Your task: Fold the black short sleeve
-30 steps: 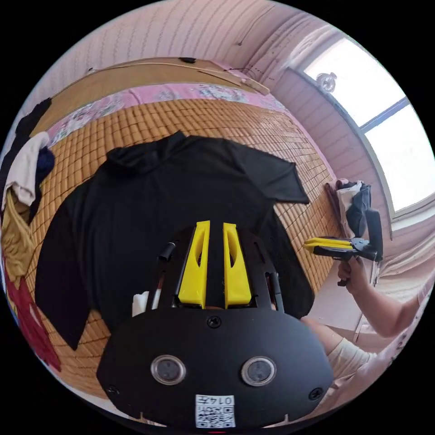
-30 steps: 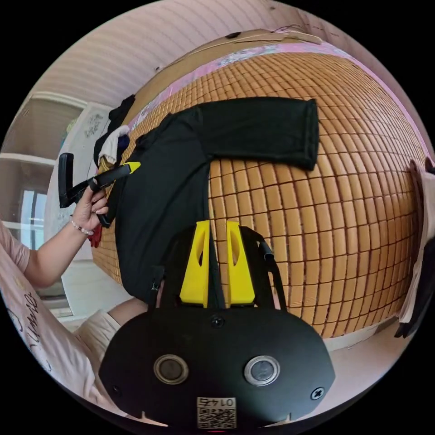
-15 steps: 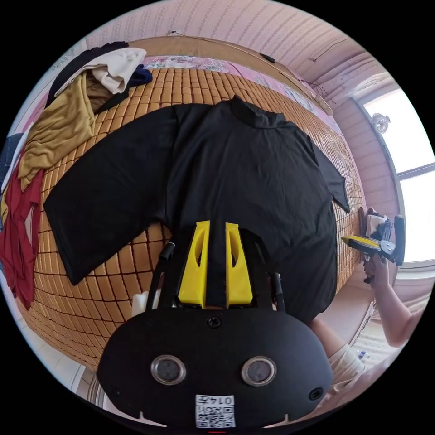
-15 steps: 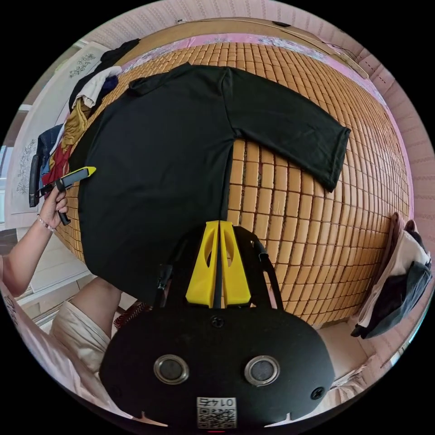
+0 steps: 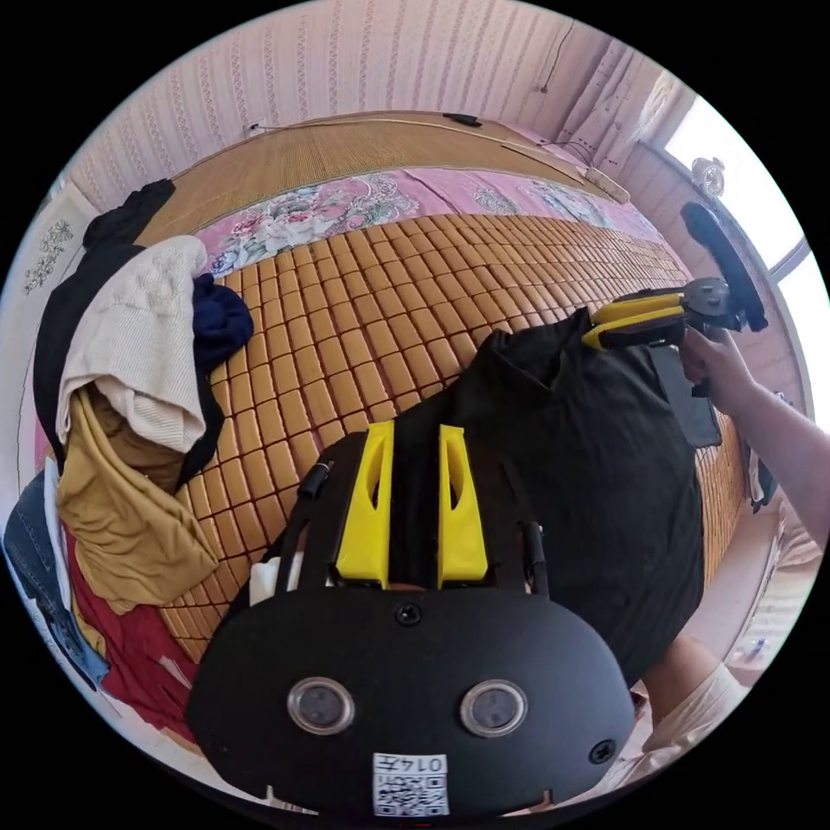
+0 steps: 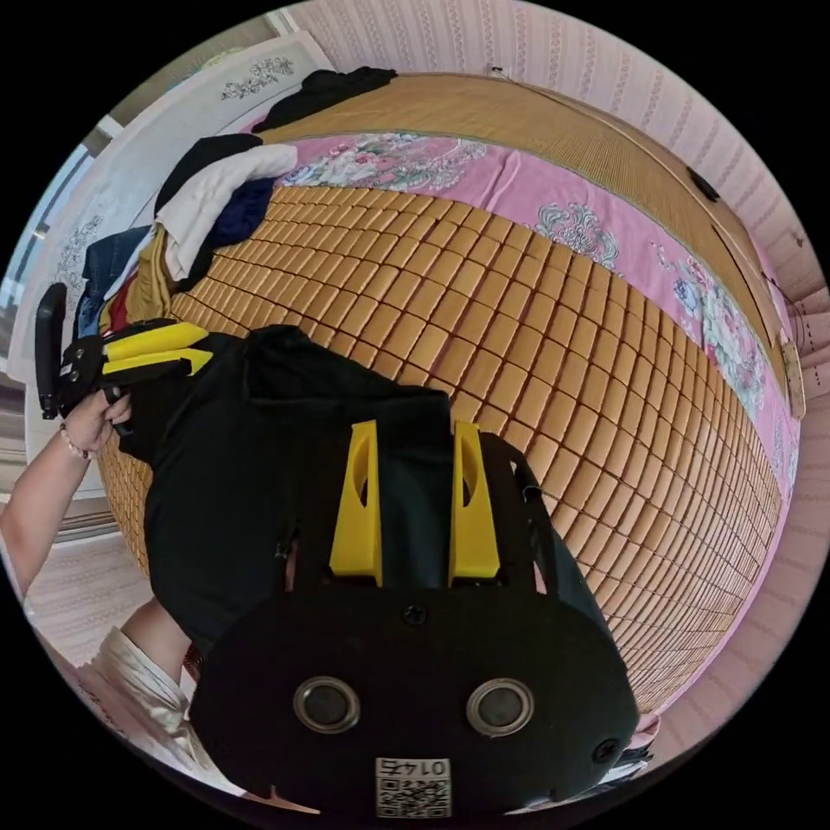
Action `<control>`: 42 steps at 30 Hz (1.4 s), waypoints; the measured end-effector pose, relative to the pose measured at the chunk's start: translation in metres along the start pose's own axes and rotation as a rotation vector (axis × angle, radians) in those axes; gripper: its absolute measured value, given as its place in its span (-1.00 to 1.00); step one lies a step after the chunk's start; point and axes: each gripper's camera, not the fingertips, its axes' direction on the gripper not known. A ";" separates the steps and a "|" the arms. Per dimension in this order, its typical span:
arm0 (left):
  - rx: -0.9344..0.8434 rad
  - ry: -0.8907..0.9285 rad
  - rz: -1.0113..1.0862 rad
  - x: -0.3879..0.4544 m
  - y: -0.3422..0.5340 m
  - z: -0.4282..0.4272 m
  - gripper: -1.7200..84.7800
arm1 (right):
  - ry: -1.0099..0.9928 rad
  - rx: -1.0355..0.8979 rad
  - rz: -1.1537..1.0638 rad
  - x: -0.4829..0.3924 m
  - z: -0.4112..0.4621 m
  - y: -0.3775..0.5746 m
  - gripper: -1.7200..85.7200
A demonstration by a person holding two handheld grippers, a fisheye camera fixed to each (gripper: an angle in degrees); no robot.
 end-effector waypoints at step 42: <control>0.226 0.047 -0.802 -0.169 0.441 -0.119 -0.78 | -0.288 -0.006 -0.670 -0.395 0.005 -0.092 -0.78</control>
